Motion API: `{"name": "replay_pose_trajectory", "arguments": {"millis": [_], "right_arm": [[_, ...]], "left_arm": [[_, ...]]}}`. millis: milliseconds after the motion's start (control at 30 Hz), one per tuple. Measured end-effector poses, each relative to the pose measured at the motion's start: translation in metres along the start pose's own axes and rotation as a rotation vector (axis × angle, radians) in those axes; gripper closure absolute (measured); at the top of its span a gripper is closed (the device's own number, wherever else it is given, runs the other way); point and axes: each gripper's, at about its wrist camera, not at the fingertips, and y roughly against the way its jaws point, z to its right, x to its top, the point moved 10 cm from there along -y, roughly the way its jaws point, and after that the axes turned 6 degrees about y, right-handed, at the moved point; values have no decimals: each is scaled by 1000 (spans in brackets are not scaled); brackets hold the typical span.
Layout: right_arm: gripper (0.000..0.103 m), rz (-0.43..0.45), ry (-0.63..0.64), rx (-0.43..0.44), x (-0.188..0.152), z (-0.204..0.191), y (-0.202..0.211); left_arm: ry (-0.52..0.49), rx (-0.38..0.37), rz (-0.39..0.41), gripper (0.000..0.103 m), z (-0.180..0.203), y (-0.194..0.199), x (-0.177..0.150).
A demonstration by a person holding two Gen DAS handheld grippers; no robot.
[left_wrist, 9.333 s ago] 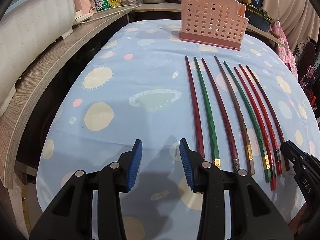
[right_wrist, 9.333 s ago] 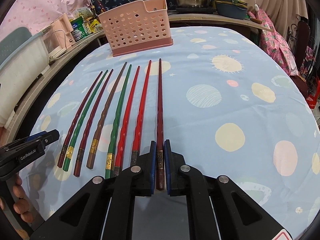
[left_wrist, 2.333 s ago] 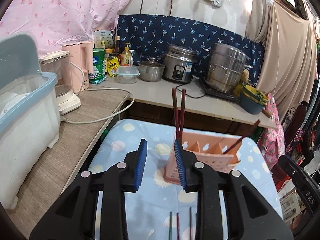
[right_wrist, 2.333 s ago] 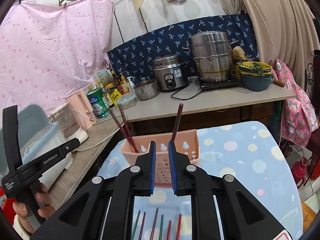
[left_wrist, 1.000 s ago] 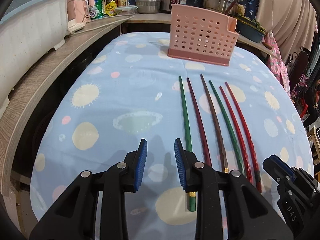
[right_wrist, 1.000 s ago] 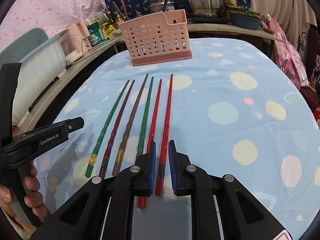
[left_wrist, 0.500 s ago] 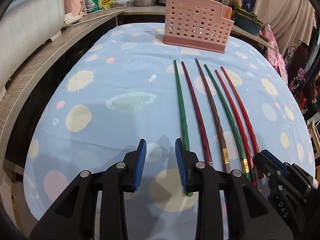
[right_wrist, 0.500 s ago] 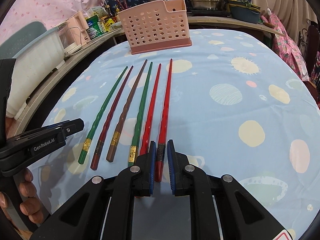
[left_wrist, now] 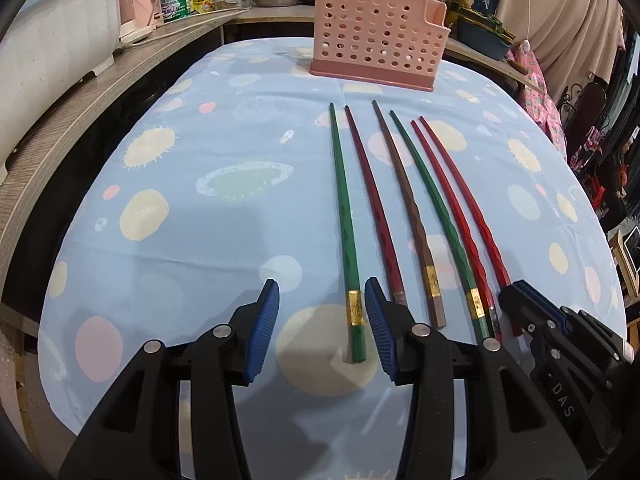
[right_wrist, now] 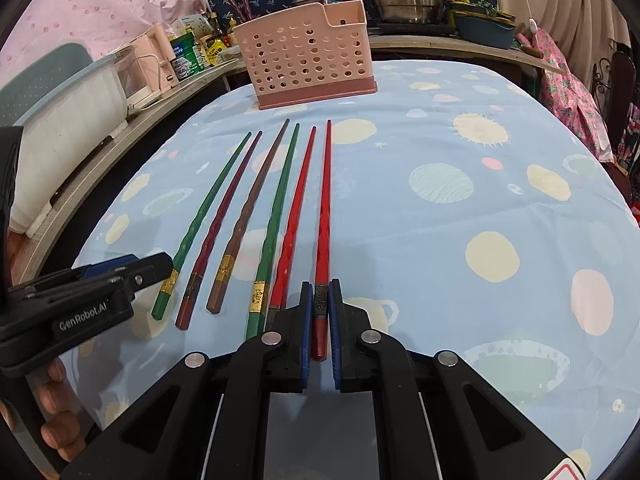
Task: Organize utensils
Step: 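Lower the right tool onto a red chopstick and close it, then grasp a green chopstick with the left tool while the right tool holds the red one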
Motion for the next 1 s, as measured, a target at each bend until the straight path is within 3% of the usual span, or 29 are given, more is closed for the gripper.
{"name": "replay_pose_trajectory", "arguments": {"millis": [433,800,1000], "right_arm": [[95,1,-5,0,-1,0,0],[95,3,-3,-2,-1,1,1],[95,0,2,-6,0,1,0]], "left_arm": [[-32,24,5,62,3,-2,-7],[-46,31,10,90,4,-2,-7],[-56,21,9,96,5,-2,-7]]}}
